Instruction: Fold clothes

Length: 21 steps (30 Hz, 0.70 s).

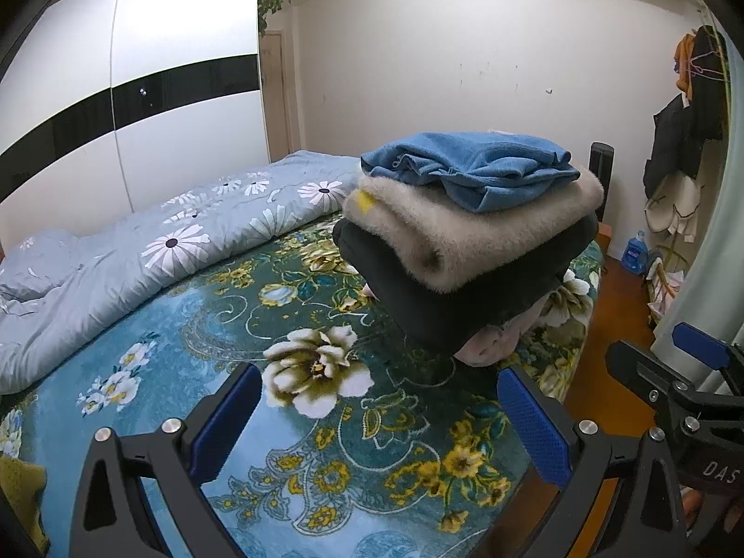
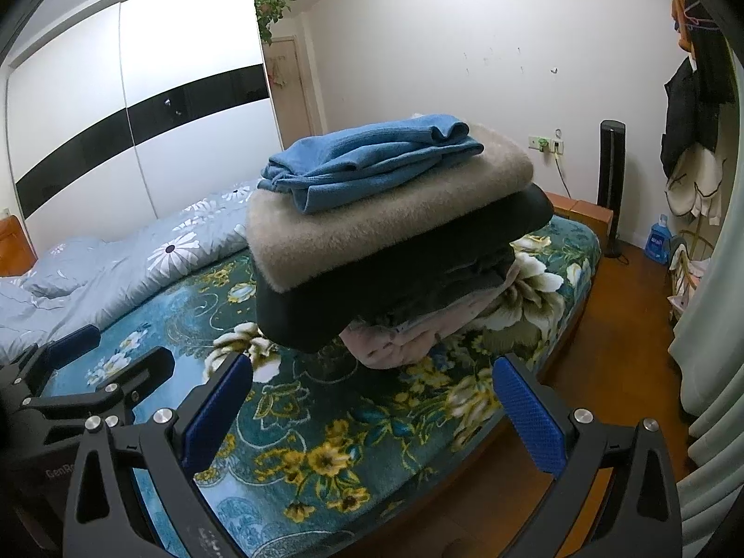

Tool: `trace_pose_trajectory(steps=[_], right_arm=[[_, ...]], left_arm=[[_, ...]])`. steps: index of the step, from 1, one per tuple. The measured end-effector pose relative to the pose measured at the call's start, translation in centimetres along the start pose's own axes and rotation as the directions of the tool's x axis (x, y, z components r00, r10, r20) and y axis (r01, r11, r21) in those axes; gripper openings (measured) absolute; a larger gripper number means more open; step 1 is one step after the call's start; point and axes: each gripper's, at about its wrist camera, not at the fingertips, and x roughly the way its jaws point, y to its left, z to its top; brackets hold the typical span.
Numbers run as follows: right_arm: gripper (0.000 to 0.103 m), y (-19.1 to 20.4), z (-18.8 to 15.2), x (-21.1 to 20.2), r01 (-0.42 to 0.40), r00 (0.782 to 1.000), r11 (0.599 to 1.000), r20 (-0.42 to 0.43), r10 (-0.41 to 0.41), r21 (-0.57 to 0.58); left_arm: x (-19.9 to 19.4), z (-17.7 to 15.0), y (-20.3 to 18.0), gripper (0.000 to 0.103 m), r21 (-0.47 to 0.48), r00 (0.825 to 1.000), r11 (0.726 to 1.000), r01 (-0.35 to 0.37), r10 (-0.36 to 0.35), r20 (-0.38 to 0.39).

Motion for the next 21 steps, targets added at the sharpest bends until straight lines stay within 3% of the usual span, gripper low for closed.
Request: trace_pose_trajectory(steps=[21], right_arm=[[0.103, 0.32, -0.13, 0.77, 0.000, 1.000, 1.000, -0.023, 0.000, -0.005]], left_arm=[[1.01, -0.12, 0.57, 0.103, -0.027, 0.999, 1.000, 0.013, -0.014, -0.029]])
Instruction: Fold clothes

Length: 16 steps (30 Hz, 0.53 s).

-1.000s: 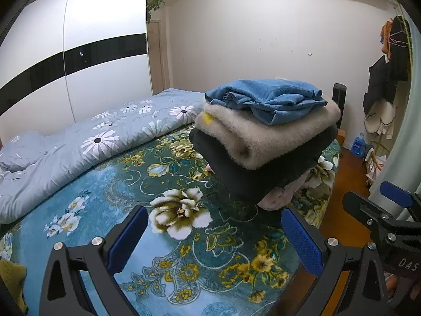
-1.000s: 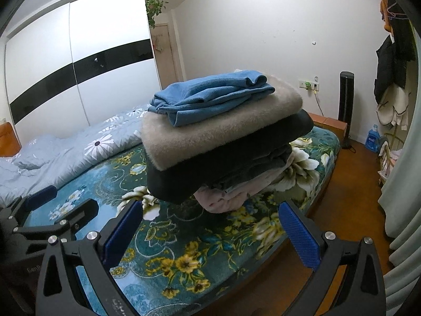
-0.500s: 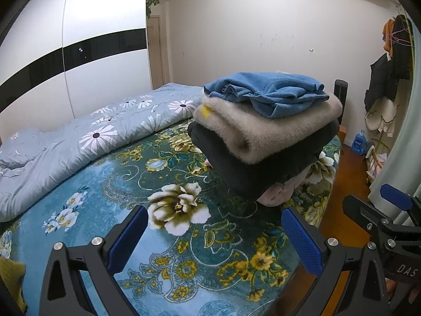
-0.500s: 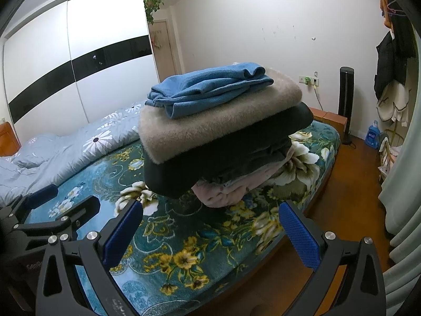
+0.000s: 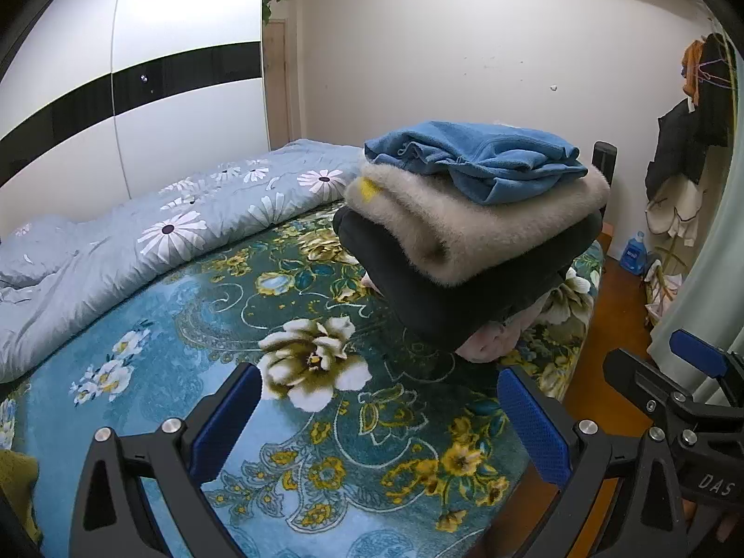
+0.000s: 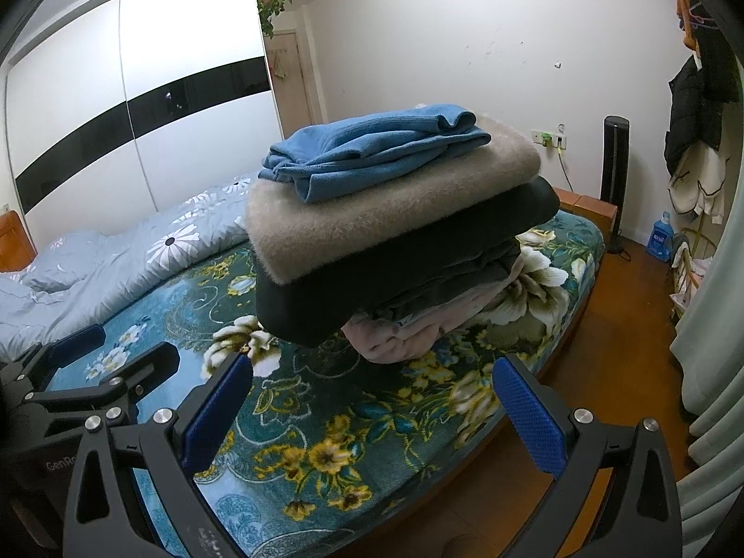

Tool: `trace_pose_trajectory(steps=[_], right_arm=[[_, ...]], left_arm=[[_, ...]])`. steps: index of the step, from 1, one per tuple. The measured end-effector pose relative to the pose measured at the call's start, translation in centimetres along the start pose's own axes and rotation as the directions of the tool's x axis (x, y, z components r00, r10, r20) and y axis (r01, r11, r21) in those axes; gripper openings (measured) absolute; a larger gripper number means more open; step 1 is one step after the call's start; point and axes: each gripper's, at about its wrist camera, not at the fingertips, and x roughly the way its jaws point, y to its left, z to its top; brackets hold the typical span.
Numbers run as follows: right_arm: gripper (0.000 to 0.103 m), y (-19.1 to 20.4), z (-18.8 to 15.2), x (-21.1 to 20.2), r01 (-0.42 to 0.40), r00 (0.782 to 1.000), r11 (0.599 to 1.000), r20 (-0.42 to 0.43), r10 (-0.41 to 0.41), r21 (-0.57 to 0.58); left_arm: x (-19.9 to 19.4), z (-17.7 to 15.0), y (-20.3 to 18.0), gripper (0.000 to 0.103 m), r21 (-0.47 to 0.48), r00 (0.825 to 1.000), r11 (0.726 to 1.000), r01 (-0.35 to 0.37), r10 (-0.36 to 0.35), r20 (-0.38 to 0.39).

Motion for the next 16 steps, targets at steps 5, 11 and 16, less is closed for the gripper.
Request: trace_pose_trajectory(steps=[5, 11, 16], right_arm=[[0.103, 0.07, -0.01, 0.08, 0.000, 1.000, 1.000, -0.004, 0.000, -0.002], [0.103, 0.17, -0.07, 0.06, 0.003, 1.000, 1.000, -0.006, -0.003, -0.002], [0.103, 0.15, -0.22, 0.00, -0.002, 1.000, 1.000, -0.007, 0.002, 0.000]], left_arm=[[0.02, -0.05, 0.11, 0.103, -0.003, 1.000, 1.000, 0.000, 0.000, -0.004], [0.06, -0.10, 0.07, 0.103, -0.004, 1.000, 1.000, 0.000, 0.000, -0.008], [-0.06, -0.19, 0.05, 0.103, -0.005, 1.000, 1.000, -0.003, 0.003, -0.010]])
